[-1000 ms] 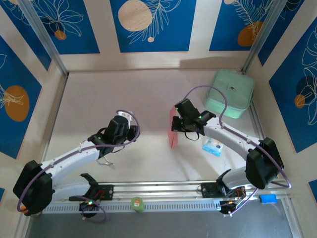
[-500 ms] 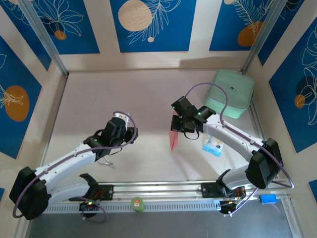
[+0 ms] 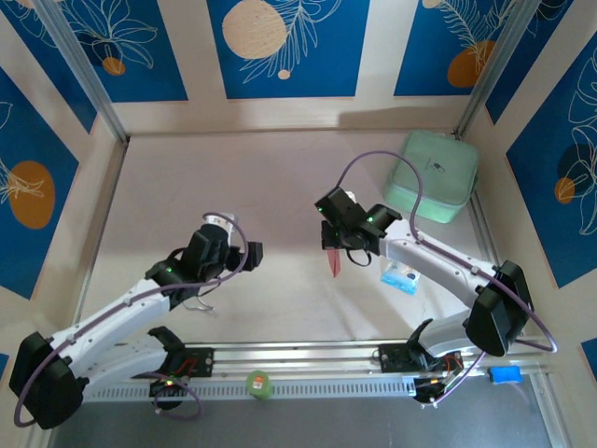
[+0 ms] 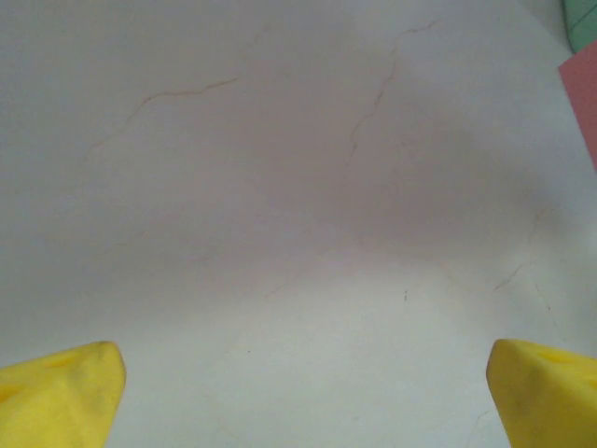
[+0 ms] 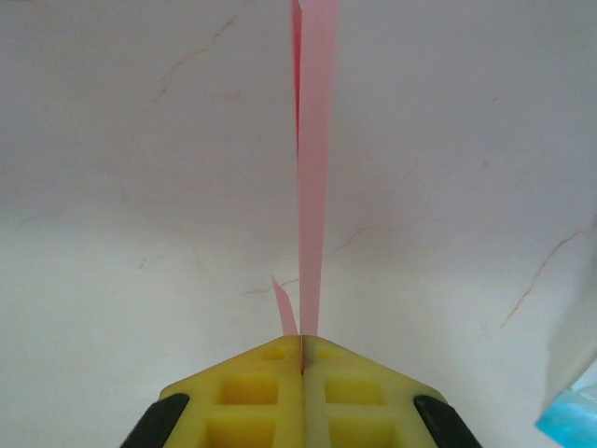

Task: Fold a paper plane with a square sheet of paper (pick it up from the middle)
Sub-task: Turn over the paper at the center of the table.

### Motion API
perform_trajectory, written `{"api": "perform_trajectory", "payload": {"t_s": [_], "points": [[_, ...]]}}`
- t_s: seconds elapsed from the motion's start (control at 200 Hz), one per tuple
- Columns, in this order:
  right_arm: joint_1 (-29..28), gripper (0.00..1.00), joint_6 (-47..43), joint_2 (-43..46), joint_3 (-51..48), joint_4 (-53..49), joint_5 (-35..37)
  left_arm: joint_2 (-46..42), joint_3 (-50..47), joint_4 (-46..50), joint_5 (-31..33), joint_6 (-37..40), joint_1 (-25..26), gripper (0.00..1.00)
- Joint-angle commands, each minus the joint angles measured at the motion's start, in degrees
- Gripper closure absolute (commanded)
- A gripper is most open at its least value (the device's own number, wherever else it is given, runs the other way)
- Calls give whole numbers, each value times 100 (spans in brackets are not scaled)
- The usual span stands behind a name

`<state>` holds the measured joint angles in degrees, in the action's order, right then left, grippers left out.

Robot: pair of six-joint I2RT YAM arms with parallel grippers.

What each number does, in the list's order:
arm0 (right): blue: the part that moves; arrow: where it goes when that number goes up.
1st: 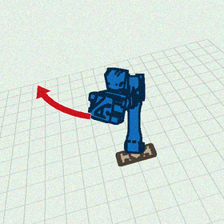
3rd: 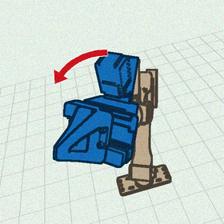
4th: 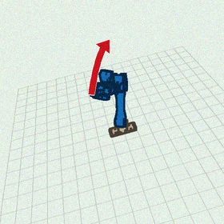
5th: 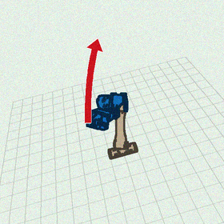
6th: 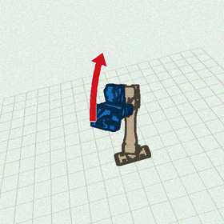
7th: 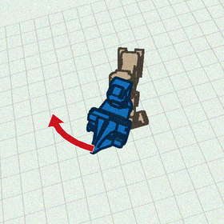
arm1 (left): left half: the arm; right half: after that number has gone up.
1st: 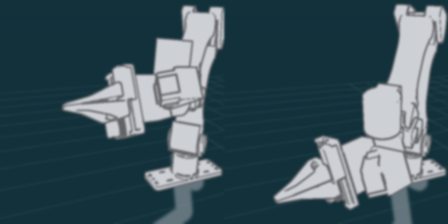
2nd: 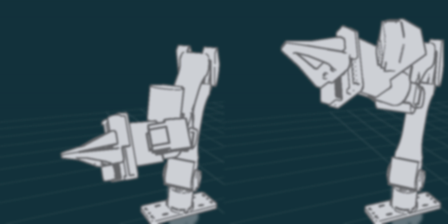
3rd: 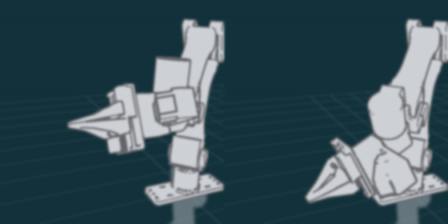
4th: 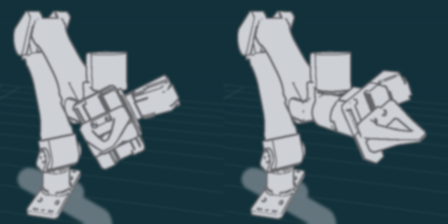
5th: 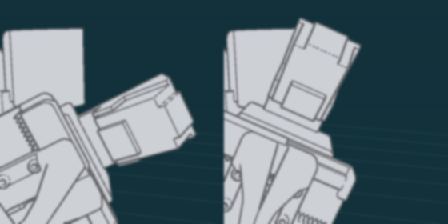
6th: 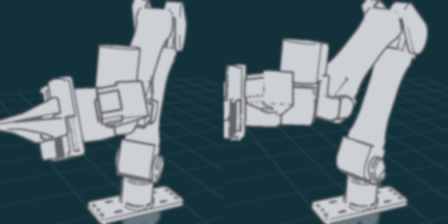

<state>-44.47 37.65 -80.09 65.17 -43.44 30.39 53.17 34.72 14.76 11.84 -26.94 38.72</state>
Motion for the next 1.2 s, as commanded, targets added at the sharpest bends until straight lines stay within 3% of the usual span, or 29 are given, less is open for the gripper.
{"api": "perform_trajectory", "payload": {"t_s": [0.0, 0.295, 0.435, 0.685, 0.78, 0.89, 0.945, 1.035, 1.11, 1.195], "points": [[-79, 100, -249, -347, 200, -406, 609, -302, -109, -4, -30, 35, -168, 0], [-183, 100, 37, -1717, 1039, -1457, 1827, -291, 92, 721, -246, -518, -769, 0], [-243, 100, -70, -2285, 1235, -1393, 1623, -429, 104, 1139, -14, -784, -1020, 0], [-441, 94, -167, -3224, 1931, -860, -309, -832, 15, 1554, 312, -1086, -1235, 0], [-423, 87, -57, -3350, 2120, -584, -1244, -886, 2, 1544, 241, -1048, -1244, 0], [-353, 61, 319, -3154, 2115, -227, -2261, -628, 207, 1915, -234, -1083, -1244, 0], [-332, 50, 538, -2835, 1809, 178, -2558, -555, 174, 1801, -708, -1063, -1244, 4], [-224, 47, 722, -2107, 1001, 1072, -2904, -579, -234, 1030, -1482, -1089, -1244, 16], [13, 48, 946, -1479, 8, 1809, -3054, -523, -431, 485, -2003, -1200, -1244, 26], [554, 59, 1451, -807, -1173, 2593, -3441, -302, -400, 214, -2393, -1295, -1236, 39]]}}
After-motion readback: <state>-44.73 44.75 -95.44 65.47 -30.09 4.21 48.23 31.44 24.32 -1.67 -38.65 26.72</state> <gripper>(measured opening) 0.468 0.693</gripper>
